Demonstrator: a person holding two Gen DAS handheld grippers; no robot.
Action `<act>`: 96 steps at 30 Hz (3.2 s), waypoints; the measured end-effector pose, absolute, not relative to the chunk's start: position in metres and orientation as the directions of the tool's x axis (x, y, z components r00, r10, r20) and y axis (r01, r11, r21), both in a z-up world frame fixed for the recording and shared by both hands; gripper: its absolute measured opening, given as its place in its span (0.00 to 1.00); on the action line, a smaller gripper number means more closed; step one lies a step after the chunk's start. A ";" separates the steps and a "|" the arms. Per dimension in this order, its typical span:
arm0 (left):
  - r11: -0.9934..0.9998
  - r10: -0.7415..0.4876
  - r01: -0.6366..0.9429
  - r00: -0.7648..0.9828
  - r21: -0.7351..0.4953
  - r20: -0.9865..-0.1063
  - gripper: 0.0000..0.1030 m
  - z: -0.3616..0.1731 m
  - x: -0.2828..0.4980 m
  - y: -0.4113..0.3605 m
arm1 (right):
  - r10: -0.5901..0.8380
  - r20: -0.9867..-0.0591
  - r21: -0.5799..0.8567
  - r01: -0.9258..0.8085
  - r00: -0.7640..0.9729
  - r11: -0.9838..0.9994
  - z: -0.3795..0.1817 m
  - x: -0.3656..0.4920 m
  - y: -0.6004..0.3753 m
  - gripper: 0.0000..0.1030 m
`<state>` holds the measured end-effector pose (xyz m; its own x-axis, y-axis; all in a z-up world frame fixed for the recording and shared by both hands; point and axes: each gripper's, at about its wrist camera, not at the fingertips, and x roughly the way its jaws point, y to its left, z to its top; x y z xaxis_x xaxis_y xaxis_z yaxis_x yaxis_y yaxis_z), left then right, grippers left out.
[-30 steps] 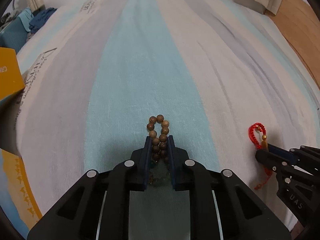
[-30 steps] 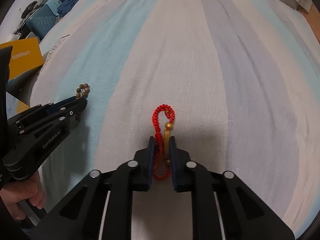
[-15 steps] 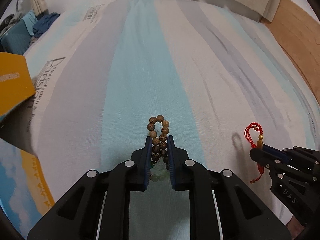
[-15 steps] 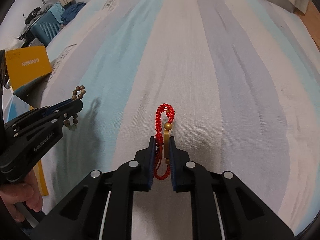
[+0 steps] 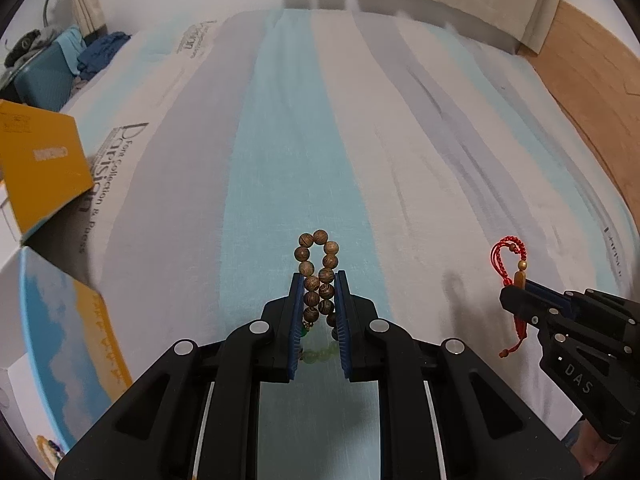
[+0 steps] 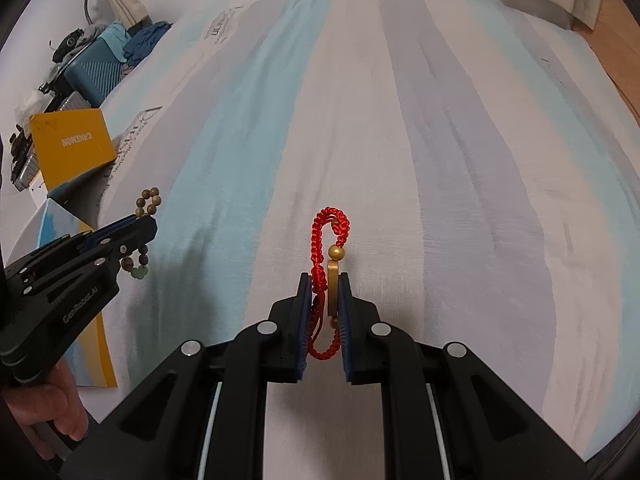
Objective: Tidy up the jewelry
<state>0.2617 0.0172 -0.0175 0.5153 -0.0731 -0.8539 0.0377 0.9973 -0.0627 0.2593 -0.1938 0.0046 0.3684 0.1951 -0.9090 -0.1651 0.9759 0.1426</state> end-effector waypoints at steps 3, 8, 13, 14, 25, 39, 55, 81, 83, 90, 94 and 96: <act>0.998 -0.069 0.036 0.525 -0.060 -0.848 0.14 -0.009 0.254 0.019 | 0.195 -0.904 0.140 -0.167 0.381 0.976 0.014 0.254 -0.192 0.12; 0.998 -0.059 0.027 0.540 -0.053 -0.840 0.14 0.005 0.239 0.025 | 0.199 -0.895 0.140 -0.171 0.398 0.975 0.028 0.245 -0.189 0.12; 0.999 -0.048 0.013 0.551 -0.049 -0.833 0.14 0.019 0.224 0.033 | 0.206 -0.888 0.140 -0.184 0.411 0.973 0.041 0.233 -0.181 0.12; 0.999 -0.046 0.009 0.555 -0.049 -0.830 0.14 0.022 0.221 0.036 | 0.208 -0.887 0.140 -0.190 0.413 0.972 0.044 0.230 -0.178 0.12; 0.999 -0.020 -0.025 0.601 -0.044 -0.799 0.14 0.061 0.182 0.065 | 0.229 -0.869 0.131 -0.242 0.438 0.961 0.076 0.203 -0.148 0.12; 0.986 0.063 -0.160 0.616 -0.047 -0.785 0.14 0.091 0.129 0.149 | 0.294 -0.852 0.130 -0.369 0.433 0.920 0.102 0.180 -0.069 0.04; 0.986 0.033 -0.150 0.592 -0.070 -0.805 0.14 0.076 0.125 0.166 | 0.155 -0.956 0.075 -0.305 0.250 0.950 -0.013 0.206 -0.105 0.44; 0.996 -0.061 -0.023 0.540 -0.087 -0.839 0.14 0.035 0.173 0.092 | 0.158 -0.967 0.085 -0.335 0.198 0.938 -0.060 0.208 -0.102 0.04; 0.996 -0.059 -0.024 0.543 -0.085 -0.838 0.14 0.037 0.170 0.094 | 0.164 -0.964 0.088 -0.330 0.210 0.940 -0.055 0.206 -0.102 0.04; 0.995 -0.047 -0.045 0.559 -0.086 -0.828 0.14 0.049 0.157 0.104 | 0.190 -0.944 0.099 -0.316 0.270 0.943 -0.016 0.200 -0.108 0.04; 0.995 -0.043 -0.053 0.573 -0.089 -0.819 0.14 0.060 0.146 0.109 | 0.205 -0.929 0.103 -0.314 0.309 0.944 0.007 0.196 -0.106 0.04; 0.994 -0.040 -0.057 0.581 -0.090 -0.813 0.14 0.066 0.140 0.113 | 0.213 -0.921 0.105 -0.317 0.327 0.942 0.020 0.192 -0.103 0.04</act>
<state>0.1400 0.1126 0.0658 0.5814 -0.0398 -0.8127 -0.0573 0.9943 -0.0897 0.1923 -0.1034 0.0199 0.3267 0.2125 -0.9209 -0.3173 0.9425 0.1049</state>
